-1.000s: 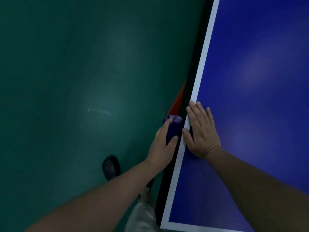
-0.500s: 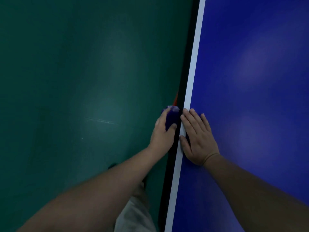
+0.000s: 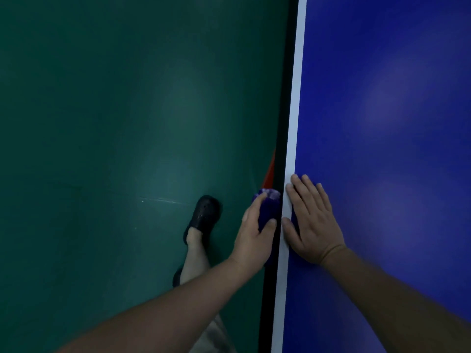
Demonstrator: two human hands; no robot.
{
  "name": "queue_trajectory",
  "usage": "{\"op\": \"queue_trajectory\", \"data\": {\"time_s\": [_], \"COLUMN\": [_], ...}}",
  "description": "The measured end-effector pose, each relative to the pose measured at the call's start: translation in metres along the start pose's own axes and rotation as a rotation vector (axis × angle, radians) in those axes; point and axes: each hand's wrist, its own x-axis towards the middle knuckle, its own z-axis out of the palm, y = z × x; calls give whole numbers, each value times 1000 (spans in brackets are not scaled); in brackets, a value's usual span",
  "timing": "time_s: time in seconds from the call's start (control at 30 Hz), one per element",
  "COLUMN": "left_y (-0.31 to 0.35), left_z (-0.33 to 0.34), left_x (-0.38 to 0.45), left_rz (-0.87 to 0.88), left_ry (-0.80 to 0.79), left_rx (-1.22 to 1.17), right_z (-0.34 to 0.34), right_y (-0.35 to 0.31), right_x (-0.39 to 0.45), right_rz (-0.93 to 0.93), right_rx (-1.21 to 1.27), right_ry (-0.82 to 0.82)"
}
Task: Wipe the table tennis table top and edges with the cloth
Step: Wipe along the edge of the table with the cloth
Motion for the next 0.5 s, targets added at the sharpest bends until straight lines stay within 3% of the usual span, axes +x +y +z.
{"op": "queue_trajectory", "data": {"time_s": [0.33,0.5], "left_y": [55,65], "left_z": [-19,-14], "left_x": [93,121], "left_rz": [28,-7], "left_ry": [-91,-76], "left_rx": [129,110], "right_z": [-6,-15], "right_y": [0,37], "right_x": [9,75], "right_rz": [21,-5], "right_rx": [120,79], "right_ry": [-4,28]}}
